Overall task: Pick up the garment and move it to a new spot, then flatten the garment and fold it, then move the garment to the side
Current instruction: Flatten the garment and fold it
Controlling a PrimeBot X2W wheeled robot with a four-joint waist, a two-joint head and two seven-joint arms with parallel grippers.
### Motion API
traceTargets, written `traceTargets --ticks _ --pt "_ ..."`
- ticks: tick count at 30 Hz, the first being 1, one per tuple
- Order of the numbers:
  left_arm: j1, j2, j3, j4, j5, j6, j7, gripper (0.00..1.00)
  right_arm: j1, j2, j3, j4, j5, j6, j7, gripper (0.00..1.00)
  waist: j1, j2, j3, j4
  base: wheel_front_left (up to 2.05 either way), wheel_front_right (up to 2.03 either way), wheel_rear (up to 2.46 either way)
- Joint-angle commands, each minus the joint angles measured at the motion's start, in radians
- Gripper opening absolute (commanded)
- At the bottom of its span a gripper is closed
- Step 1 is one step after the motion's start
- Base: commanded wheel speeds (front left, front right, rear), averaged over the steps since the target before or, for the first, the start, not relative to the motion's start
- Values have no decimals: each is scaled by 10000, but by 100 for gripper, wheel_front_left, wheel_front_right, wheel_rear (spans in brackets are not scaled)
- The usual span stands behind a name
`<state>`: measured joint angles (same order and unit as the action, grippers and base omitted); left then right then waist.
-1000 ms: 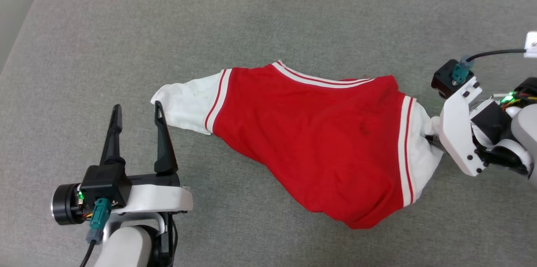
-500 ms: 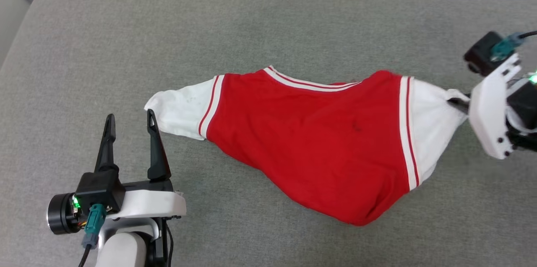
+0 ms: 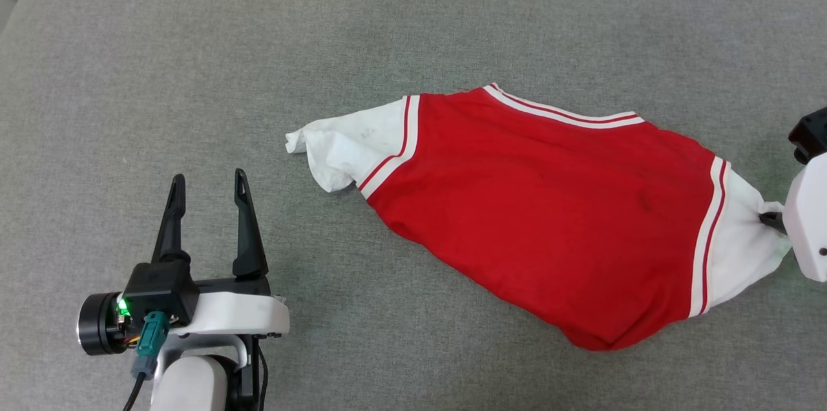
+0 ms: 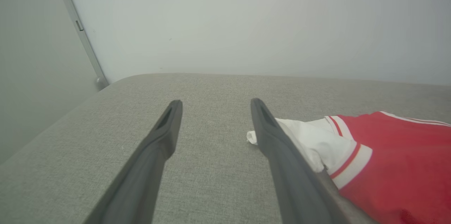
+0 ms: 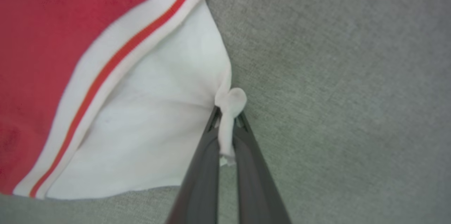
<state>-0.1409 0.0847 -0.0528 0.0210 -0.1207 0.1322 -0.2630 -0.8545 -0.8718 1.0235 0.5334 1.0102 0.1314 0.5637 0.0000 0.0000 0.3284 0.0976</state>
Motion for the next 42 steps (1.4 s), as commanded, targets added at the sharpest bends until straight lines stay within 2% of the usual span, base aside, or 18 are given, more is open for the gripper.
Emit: traceTargets --ticks 1,2,3,4,5,8,14,19,23,28,33,37,42 --pt "-107 -30 72 68 89 -49 -25 100 329 374 120 367 -19 -14 -66 0 0 0 -8 -22 0 0 0" --pt "-109 -46 101 120 115 -73 -25 100 332 501 153 478 -104 -14 -174 0 0 0 -51 -47 0 0 0" --pt "-115 -55 142 170 122 -91 -25 100 281 599 138 548 -153 -14 -339 22 0 0 -104 -84 0 0 0" --pt "-118 -56 195 236 143 -114 -25 100 211 674 99 588 -195 -12 -527 83 0 0 -173 -130 0 0 0" --pt "-125 -41 248 297 165 -148 -25 100 101 683 43 601 -288 -12 -769 100 0 0 -256 -178 0 0 0" --pt "-159 42 345 412 213 -239 -25 100 -172 575 -48 617 -633 -12 -1392 100 0 0 -438 -262 0 0 0" --pt "-605 552 602 768 294 -632 -25 100 -485 527 -740 544 -1662 -12 -3950 100 0 0 -852 -519 0 0 0" --pt "-1549 1249 667 1335 272 -1093 231 100 -255 1092 -1995 838 -2695 -12 -6353 100 0 0 -968 -686 0 0 0" --pt "-2485 1856 827 1627 15 -1520 1040 100 112 1730 -3247 970 -3805 -12 -7741 100 0 0 -888 -897 0 0 0" --pt "-3550 2716 509 1943 51 -2123 2728 100 1082 2701 -5104 388 -5345 -14 -8201 100 0 0 -782 -1134 0 0 0" --pt "-4699 3450 31 2096 -609 -2531 4662 100 2510 3611 -7074 -1026 -6539 -12 -8262 100 0 0 -659 -1316 0 0 0" --pt "-5397 3871 -600 2189 -1555 -2596 6375 100 3707 4342 -8443 -2360 -7352 -12 -8203 100 0 0 -507 -1428 0 0 0" --pt "-6099 4896 -2382 1941 -3151 -2607 8938 100 4775 4970 -9290 -3943 -8053 -12 -7728 100 0 0 -204 -1573 0 0 0"
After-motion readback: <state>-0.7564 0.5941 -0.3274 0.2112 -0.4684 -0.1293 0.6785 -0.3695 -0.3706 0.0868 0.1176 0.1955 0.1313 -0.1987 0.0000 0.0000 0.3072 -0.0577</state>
